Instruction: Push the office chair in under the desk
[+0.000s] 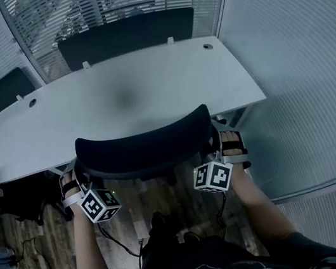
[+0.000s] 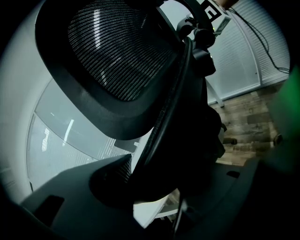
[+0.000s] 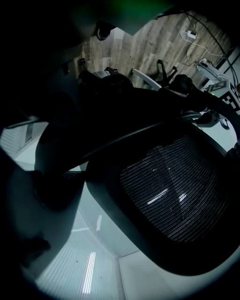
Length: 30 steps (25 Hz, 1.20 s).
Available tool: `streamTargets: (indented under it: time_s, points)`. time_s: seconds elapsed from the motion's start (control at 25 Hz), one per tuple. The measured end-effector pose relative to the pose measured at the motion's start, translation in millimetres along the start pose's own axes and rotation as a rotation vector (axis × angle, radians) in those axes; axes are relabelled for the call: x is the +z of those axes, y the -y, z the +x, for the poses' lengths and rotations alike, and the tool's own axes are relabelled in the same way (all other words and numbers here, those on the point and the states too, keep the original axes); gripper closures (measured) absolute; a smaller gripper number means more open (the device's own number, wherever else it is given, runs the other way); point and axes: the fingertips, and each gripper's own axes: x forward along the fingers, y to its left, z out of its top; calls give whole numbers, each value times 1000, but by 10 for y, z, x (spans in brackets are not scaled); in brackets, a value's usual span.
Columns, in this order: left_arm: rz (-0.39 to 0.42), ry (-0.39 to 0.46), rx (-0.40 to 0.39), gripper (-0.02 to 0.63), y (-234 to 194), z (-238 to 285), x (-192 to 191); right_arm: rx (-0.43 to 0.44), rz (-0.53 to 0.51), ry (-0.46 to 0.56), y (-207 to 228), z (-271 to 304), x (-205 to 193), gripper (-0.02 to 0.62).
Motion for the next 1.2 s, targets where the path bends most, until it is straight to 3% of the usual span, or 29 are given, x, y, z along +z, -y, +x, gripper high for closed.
streamTargets:
  time_s: [0.36, 0.52, 0.76, 0.96, 1.2]
  points:
    - [7, -29, -9, 345, 25, -23, -43, -28, 4, 9, -24, -25, -2, 333]
    - [8, -79, -39, 345, 24, -27, -80, -20, -7, 10, -12, -46, 30, 333]
    - [-12, -88, -12, 344, 8, 3, -71, 24, -7, 33, -42, -14, 34, 331]
    - [-107, -102, -47, 308, 64, -105, -46, 3, 47, 102, -22, -167, 7, 305]
    - [-194, -135, -47, 288, 93, -433, -32, 4, 95, 98, 11, -459, -159, 302]
